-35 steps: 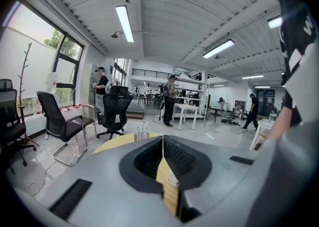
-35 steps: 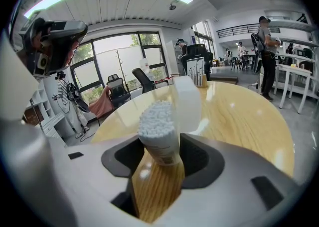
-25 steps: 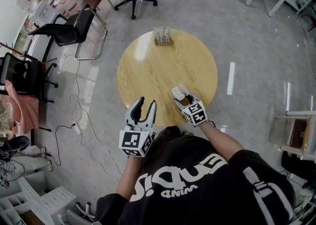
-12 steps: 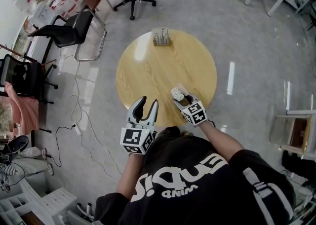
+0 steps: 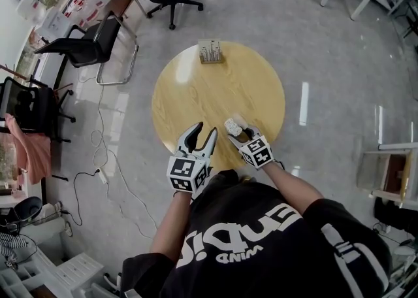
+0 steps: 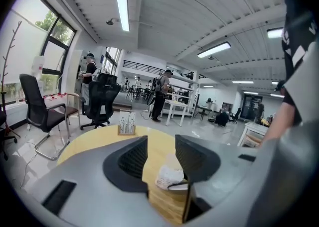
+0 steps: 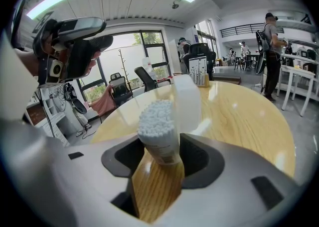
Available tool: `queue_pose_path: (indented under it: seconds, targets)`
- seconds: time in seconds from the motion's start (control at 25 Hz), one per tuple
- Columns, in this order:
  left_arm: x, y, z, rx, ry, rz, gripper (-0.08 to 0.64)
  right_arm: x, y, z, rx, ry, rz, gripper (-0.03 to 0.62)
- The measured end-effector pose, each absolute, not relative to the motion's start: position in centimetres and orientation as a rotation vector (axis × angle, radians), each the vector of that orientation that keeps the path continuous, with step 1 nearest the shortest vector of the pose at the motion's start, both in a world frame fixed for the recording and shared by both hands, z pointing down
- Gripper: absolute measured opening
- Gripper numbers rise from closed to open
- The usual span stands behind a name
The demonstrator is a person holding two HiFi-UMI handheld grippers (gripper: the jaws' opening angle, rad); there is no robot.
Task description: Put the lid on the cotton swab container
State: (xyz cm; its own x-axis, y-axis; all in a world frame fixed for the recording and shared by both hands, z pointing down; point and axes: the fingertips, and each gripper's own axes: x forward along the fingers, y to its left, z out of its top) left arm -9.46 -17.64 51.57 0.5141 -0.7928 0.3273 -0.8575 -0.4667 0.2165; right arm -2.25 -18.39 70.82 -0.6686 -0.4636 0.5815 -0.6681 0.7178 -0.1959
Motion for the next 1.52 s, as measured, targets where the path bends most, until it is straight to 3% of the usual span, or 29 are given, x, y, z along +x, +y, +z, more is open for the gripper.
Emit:
queue_pose_path:
  seconds: [0.76,1.52]
  targets:
    - [-2.6,-24.2,60.1,2.478,-1.087,0.418,0.164,-2.3,-18.3,71.5,0.856,-2.401,0.538,0.215]
    - [-1.0,-26.2,62.4,2.473,-0.968,0.491,0.166,-2.0,-18.3,71.8,0.847,-2.393,0.547,0.215]
